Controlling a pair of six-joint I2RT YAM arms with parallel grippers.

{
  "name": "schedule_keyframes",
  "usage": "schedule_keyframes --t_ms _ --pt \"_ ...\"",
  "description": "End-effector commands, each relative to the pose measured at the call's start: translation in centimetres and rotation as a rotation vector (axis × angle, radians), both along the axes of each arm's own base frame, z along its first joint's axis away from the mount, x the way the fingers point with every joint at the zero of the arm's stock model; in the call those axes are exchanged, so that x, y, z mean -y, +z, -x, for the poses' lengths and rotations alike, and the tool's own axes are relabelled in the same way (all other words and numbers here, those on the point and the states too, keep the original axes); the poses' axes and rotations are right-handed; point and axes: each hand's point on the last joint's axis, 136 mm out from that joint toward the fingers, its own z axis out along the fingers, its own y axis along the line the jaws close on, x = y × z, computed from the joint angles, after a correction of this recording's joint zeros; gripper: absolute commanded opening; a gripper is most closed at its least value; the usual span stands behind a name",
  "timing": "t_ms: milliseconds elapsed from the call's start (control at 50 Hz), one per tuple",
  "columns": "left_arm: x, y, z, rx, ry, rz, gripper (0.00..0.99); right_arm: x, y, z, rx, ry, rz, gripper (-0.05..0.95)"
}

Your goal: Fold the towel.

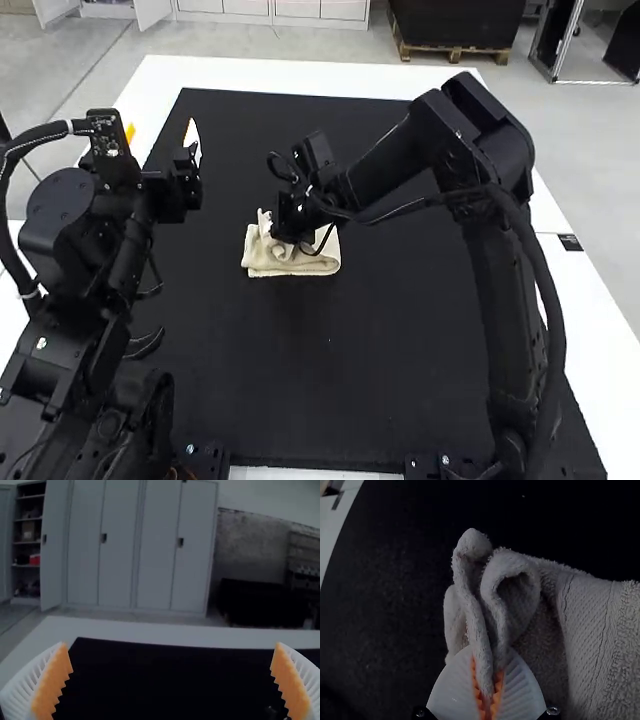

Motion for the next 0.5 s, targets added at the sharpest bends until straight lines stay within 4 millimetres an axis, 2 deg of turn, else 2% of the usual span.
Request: schedule_keyframes --t_ms 0,120,200,280,400,480 --pt "-0.42 0.56 0.45 0.026 0.017 0.007 0.934 -1.18 1.47 -0.26 0.027 0.006 -0.027 0.0" --pt "-0.39 0.56 0.45 0.026 0.016 0.007 0.934 -1.26 1.53 -0.22 0.027 0.007 -0.029 0.0" --pt "-0.39 0.56 0.45 0.026 0.016 0.007 0.934 -1.26 1.62 -0.33 0.028 0.005 -0.031 0.09" --pt "-0.39 0.56 0.45 0.026 0.016 0.007 0.934 -1.3 1.68 -0.34 0.027 0.005 -0.033 0.28" --pt "-0.42 0.56 0.45 0.026 0.017 0.007 0.934 -1.53 2.06 -0.37 0.027 0.007 -0.039 0.73" --pt "-0.39 0.52 0.44 0.025 0.016 0.006 0.934 -1.83 2.46 -0.27 0.023 0.013 -0.037 0.81"
